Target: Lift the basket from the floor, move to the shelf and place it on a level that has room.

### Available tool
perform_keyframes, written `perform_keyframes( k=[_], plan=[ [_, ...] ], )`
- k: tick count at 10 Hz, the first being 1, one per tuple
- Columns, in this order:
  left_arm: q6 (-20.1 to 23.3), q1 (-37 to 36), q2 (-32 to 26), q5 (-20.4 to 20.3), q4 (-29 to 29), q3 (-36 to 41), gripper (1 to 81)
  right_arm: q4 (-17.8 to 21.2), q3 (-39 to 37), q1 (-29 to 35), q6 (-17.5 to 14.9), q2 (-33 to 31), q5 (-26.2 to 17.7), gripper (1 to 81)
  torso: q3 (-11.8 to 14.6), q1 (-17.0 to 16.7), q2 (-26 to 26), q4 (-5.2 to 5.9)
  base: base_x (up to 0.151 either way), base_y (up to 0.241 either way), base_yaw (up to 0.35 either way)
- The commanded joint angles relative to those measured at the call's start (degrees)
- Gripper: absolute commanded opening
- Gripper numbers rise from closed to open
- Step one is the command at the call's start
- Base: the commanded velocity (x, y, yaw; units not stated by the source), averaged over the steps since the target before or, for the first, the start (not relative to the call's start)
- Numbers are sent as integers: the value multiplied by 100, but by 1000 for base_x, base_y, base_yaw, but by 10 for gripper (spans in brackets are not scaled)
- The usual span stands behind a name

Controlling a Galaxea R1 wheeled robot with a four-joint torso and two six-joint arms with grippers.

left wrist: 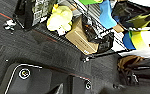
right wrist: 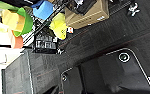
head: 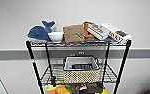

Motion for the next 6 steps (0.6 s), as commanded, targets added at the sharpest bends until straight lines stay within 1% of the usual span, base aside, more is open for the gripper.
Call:
perform_keyframes(
  k=[1,4,6],
  plan=[
    [77,134,553,4,414,-817,811,-440,-946,-232,-50,717,61,811,0,7,0,0,0,0,0],
    [78,390,1098,13,536,-1599,811,-607,-1887,-557,-50,1377,70,811,0,7,-5,0,0,0,0],
    [77,478,1441,66,580,-2109,811,-703,-2336,-768,-50,1693,70,811,2,7,-6,0,0,0,0]
  ],
)
